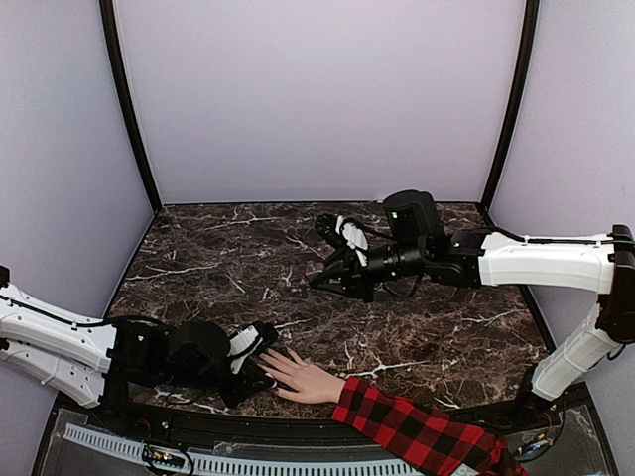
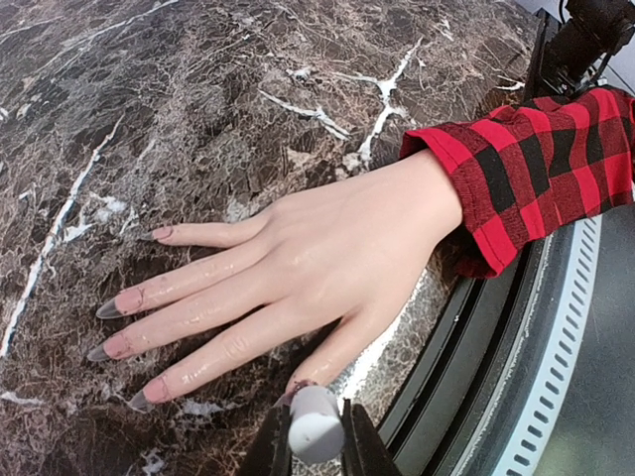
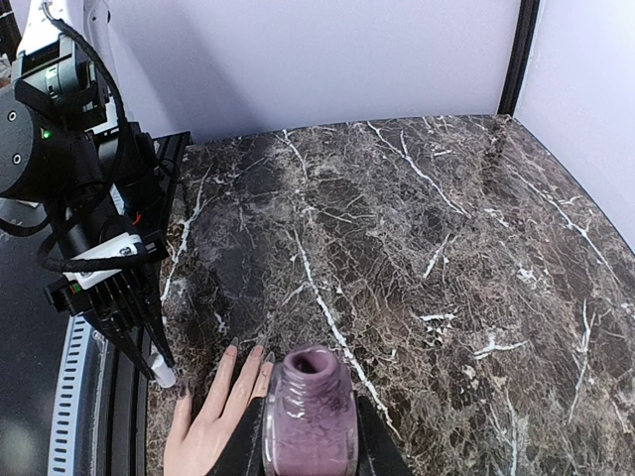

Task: Paint the nails
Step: Paint the nail with the hand.

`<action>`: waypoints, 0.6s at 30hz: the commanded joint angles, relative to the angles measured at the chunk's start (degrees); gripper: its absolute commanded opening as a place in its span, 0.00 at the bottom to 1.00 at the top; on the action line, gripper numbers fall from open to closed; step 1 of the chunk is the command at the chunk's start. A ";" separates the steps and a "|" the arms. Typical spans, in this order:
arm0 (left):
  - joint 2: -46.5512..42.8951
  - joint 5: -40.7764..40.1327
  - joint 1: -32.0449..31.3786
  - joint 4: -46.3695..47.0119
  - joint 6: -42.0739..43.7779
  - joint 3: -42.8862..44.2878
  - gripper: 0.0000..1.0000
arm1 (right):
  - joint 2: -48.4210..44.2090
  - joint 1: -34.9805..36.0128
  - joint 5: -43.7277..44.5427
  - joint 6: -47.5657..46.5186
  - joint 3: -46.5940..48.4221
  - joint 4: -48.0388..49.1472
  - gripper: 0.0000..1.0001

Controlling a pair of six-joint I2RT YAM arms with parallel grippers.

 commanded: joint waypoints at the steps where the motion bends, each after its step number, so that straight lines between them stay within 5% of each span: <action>1: 0.32 -0.67 0.33 -0.55 -0.44 -0.34 0.00 | 0.26 -0.40 -0.20 -0.17 0.32 2.05 0.00; 18: 0.09 -0.74 0.38 -1.48 -1.22 -1.01 0.00 | 0.26 -0.43 -0.24 -0.16 0.25 2.05 0.00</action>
